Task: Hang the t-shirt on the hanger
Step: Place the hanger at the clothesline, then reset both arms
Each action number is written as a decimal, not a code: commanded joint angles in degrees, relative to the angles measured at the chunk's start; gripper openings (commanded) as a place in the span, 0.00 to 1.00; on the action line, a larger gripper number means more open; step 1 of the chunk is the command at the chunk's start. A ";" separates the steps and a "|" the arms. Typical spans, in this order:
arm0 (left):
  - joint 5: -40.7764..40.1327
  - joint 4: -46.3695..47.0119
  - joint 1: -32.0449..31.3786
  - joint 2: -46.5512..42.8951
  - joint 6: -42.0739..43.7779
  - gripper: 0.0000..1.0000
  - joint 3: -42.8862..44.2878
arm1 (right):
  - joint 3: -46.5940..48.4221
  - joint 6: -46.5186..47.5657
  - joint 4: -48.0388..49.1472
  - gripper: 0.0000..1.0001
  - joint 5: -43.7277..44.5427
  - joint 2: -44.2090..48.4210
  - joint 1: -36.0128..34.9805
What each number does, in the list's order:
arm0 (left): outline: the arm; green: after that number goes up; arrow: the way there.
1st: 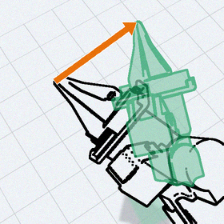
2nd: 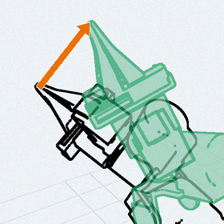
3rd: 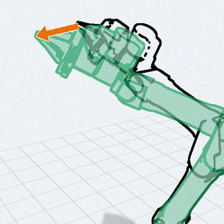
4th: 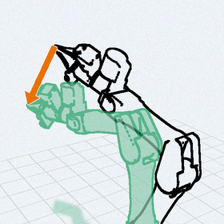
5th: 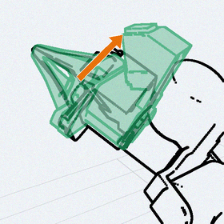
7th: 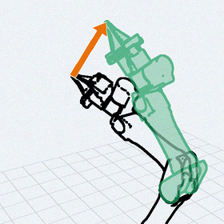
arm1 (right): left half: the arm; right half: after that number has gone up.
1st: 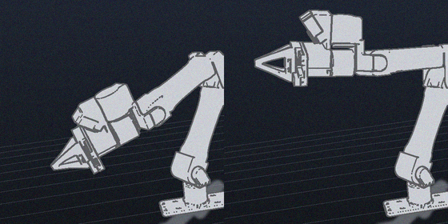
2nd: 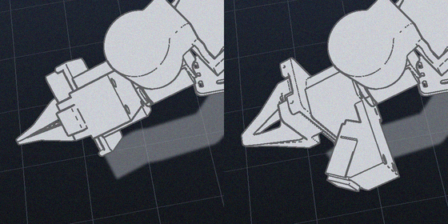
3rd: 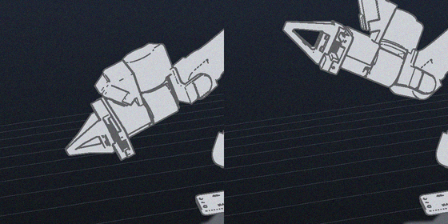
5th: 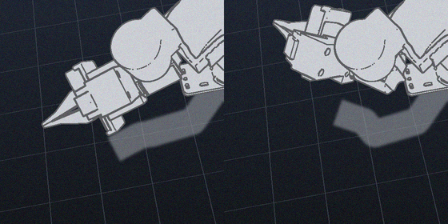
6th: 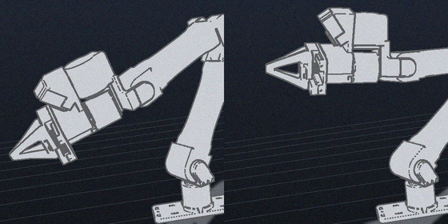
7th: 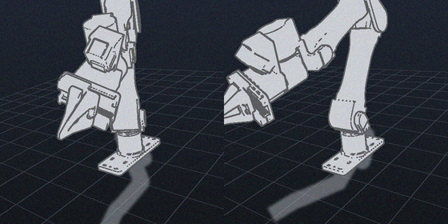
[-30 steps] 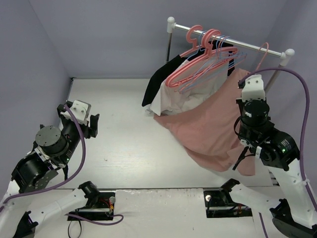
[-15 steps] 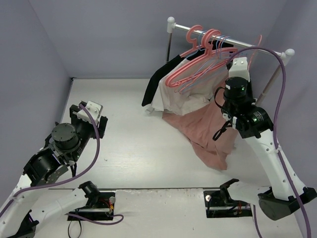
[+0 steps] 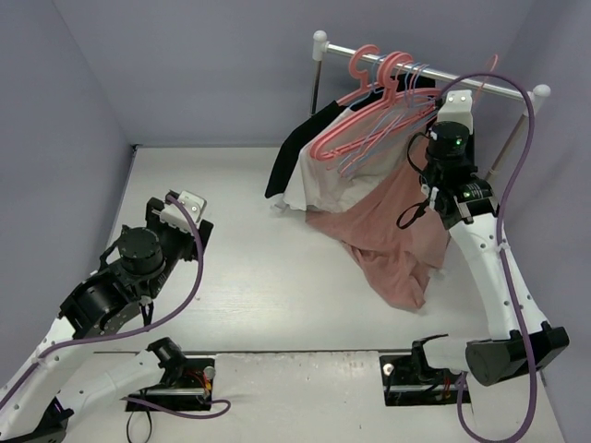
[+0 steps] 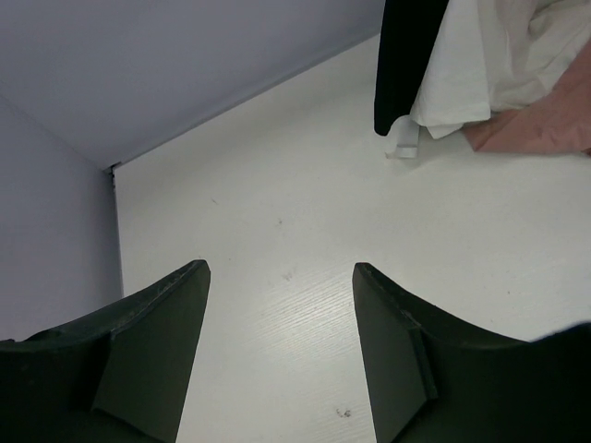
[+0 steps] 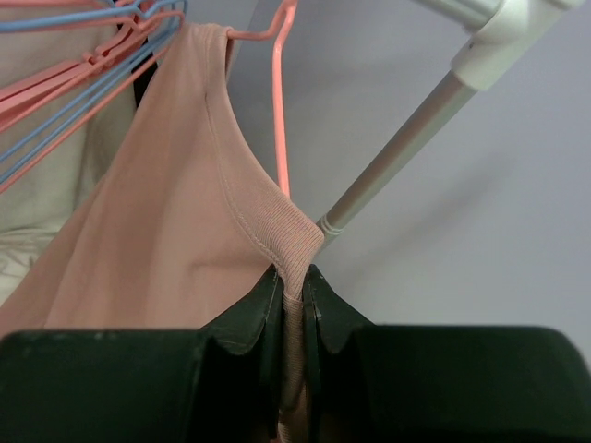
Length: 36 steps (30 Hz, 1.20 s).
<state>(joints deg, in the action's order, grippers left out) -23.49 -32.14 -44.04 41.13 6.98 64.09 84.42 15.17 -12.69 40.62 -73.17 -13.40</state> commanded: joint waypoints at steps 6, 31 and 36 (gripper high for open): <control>1.07 4.28 1.05 0.70 -1.51 0.59 -1.56 | -5.04 -6.90 8.21 0.00 -1.37 -0.56 1.01; -2.64 -2.64 1.61 -1.81 -3.34 0.59 8.22 | -11.90 -12.49 7.51 1.00 -24.96 24.44 0.92; -4.84 -5.13 1.59 -7.41 -4.44 0.59 7.00 | -19.12 -12.70 7.45 1.00 -27.94 39.47 0.92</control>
<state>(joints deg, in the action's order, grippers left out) -25.27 -36.42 -42.72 36.40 4.35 69.89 68.83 3.36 -8.36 16.33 -42.61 -12.73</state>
